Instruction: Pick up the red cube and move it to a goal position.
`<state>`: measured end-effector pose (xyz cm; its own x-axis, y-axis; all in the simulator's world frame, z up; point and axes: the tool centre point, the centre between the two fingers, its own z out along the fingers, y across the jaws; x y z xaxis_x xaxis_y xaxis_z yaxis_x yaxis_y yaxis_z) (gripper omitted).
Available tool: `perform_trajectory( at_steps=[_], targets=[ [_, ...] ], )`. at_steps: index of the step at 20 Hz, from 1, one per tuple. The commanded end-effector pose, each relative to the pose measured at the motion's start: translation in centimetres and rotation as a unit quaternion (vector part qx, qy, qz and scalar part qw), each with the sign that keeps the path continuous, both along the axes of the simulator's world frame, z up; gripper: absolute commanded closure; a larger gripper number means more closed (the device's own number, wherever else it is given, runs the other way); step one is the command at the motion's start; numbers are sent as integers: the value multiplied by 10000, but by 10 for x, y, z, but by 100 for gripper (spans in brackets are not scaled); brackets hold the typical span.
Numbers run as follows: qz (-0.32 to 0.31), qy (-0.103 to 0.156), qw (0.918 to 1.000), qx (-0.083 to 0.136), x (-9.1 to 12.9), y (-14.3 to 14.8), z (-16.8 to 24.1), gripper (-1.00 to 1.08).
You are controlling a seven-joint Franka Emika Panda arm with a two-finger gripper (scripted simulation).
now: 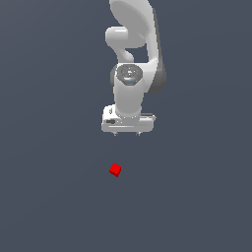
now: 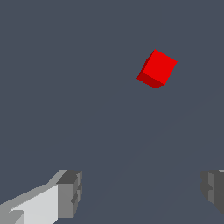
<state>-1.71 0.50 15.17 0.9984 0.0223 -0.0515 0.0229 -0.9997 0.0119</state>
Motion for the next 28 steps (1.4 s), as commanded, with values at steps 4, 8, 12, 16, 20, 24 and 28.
perform_trajectory(
  at_steps=[4, 8, 12, 16, 20, 24, 28],
  targets=[
    [-28, -3, 10000, 0, 1, 0, -2, -92],
    [-153, -17, 9999, -2, 7, -2, -9, -92],
    [-377, -42, 9993, -3, 18, -4, -22, -92],
    [-698, -78, 9975, -6, 34, -9, -40, -92],
    [-1098, -123, 9939, -7, 53, -17, -63, -92],
    [-1532, -172, 9880, -6, 73, -27, -87, -92],
    [-1878, -211, 9820, -4, 89, -37, -106, -92]
  ],
)
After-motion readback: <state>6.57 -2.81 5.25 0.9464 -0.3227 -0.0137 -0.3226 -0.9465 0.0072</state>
